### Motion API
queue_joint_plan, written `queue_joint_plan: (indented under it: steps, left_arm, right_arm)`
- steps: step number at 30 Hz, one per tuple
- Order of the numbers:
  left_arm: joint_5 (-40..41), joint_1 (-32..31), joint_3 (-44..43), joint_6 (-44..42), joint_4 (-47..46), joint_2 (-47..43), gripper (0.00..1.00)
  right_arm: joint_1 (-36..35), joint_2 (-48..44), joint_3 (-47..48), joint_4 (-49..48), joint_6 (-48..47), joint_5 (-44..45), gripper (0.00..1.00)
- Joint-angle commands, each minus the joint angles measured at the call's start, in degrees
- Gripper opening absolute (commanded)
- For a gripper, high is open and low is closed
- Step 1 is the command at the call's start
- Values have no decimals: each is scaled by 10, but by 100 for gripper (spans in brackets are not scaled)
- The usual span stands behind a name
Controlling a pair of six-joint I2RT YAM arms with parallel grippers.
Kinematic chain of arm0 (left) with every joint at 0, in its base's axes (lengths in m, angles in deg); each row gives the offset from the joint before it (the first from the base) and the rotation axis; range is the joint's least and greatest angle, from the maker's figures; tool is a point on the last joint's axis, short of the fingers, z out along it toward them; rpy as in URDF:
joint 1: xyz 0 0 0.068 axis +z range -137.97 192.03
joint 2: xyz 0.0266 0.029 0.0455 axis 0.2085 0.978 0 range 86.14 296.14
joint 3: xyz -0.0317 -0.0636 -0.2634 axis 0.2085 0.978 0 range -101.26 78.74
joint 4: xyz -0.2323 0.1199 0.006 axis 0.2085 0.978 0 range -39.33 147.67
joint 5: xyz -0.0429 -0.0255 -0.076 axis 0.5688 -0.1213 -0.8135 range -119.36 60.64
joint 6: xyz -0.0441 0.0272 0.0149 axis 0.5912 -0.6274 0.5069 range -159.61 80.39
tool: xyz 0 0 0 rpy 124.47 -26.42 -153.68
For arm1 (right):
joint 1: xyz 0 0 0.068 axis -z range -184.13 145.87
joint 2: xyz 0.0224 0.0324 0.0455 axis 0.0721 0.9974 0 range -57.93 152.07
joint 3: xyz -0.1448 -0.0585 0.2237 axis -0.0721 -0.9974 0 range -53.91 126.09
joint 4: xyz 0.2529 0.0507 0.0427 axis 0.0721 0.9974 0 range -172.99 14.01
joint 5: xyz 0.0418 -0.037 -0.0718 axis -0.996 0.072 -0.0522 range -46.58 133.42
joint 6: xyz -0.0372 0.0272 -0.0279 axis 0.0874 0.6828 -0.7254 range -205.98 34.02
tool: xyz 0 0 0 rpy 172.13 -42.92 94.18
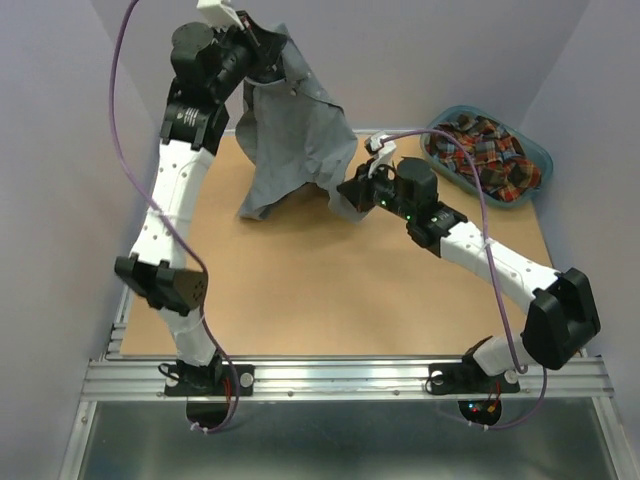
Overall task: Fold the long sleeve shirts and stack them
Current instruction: Flatten the shirt out
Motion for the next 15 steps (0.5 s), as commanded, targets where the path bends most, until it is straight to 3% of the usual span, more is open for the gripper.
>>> queue_joint_plan:
  steps: [1, 3, 4, 6, 7, 10, 15]
  left_arm:
    - [-128, 0, 189, 10, -121, -182, 0]
    - [-148, 0, 275, 3, -120, -267, 0]
    - [-149, 0, 369, 0, -113, -300, 0]
    - [-147, 1, 464, -3, -102, -399, 0]
    - [-134, 0, 554, -3, -102, -432, 0]
    - [-50, 2, 657, 17, -20, -544, 0]
    - [78, 3, 820, 83, 90, -641, 0]
  right_arm:
    - [-69, -36, -48, -23, -67, -57, 15]
    - [-102, -44, -80, -6, -71, -64, 30]
    - [-111, -58, -112, 12, -71, -60, 46]
    - [-120, -78, -150, 25, -60, -42, 58]
    - [-120, -114, -165, 34, -57, -28, 66]
    - [-120, -176, -223, 48, -47, 46, 73]
    - [-119, -215, -190, 92, -75, 171, 76]
